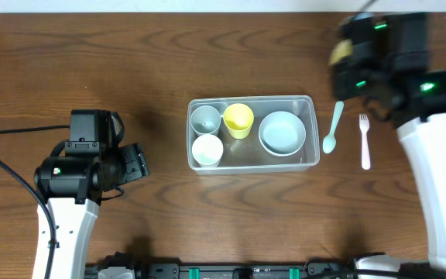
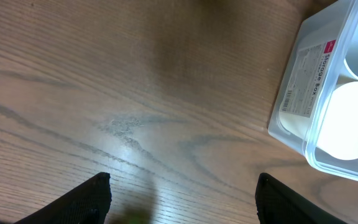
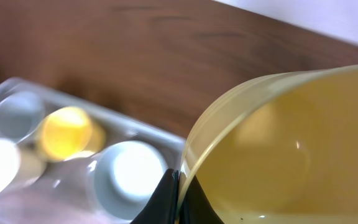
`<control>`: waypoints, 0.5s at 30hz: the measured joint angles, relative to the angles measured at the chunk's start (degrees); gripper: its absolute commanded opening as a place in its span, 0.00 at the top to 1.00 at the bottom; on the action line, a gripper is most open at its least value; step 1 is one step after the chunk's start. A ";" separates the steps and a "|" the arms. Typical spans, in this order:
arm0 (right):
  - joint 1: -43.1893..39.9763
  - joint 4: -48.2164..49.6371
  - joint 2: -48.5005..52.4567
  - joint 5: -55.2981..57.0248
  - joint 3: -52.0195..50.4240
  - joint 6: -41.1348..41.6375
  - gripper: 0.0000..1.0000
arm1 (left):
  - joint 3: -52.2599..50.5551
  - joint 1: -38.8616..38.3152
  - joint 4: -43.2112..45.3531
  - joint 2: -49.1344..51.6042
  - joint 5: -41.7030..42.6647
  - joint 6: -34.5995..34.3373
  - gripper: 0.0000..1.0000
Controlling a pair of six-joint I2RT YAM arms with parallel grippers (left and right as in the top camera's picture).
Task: Pack container
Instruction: 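Place the yellow bowl onto the stacked bowls and release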
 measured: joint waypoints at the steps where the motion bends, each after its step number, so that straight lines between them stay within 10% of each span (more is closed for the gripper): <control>1: 2.62 -0.70 0.02 0.63 0.00 -0.70 0.99 | 0.00 0.00 0.00 0.00 0.00 0.00 0.25; 15: 15.52 -6.56 14.19 3.15 -0.52 -1.51 0.99 | 0.00 0.00 0.00 0.00 0.00 0.00 0.25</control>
